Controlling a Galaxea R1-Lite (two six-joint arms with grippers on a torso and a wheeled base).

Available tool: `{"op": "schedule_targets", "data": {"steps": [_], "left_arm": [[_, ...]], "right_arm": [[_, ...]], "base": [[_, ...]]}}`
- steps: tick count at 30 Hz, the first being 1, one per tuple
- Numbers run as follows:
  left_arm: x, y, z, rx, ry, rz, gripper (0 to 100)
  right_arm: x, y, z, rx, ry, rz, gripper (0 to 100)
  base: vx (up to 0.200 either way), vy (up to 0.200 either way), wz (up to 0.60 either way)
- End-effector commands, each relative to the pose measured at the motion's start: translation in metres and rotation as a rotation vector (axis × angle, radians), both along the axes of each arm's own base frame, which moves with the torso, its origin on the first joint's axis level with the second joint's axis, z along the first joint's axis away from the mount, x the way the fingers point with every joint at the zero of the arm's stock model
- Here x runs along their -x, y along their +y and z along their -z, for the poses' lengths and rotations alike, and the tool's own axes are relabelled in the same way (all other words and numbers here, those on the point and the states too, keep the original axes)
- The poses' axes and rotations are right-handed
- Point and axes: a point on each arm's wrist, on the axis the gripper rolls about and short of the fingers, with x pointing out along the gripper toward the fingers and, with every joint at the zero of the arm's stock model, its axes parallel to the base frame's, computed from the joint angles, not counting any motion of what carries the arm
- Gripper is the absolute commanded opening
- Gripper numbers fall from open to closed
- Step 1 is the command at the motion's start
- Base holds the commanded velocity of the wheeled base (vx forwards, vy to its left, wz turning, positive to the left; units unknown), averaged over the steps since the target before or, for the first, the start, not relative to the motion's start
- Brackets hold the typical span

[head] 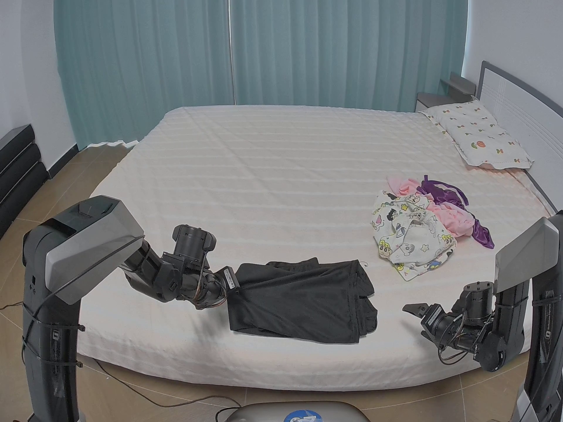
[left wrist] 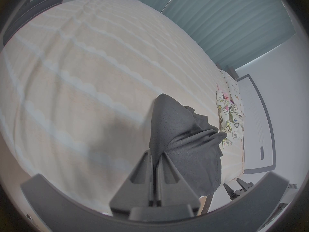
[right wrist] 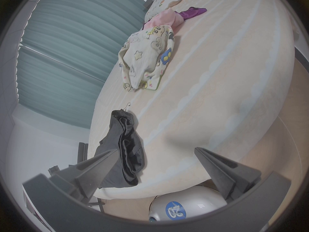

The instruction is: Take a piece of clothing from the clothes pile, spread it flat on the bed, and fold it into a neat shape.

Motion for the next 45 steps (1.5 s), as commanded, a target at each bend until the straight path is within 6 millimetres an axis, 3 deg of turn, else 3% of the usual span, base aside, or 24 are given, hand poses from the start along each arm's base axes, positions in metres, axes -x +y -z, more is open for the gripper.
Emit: {"op": "schedule_targets", "data": {"steps": [1,21,31,32,45], "left_arm": [[0.001,0.003,-0.005,0.002,-0.006,-0.007,0],[-0.003,0.017,-0.002,-0.001,-0.001,-0.041,0],[-0.001,0.017,-0.002,-0.001,0.004,-0.039,0],[-0.001,0.018,-0.001,-0.001,0.005,-0.040,100],[0.002,0.018,-0.003,0.004,0.003,-0.041,100]], "right_arm": [[-0.001,0.000,-0.001,-0.003,-0.017,-0.001,100],[-0.001,0.001,-0.001,-0.003,-0.015,-0.002,100],[-0.001,0.000,-0.001,-0.002,-0.015,0.001,100],[-0.001,0.001,-0.001,-0.002,-0.015,-0.001,100],[-0.001,0.001,-0.001,-0.002,-0.015,-0.001,100]], "base": [[0.000,0.200,0.00],[0.000,0.200,0.00],[0.000,0.000,0.00],[0.000,0.000,0.00],[0.000,0.000,0.00]]}}
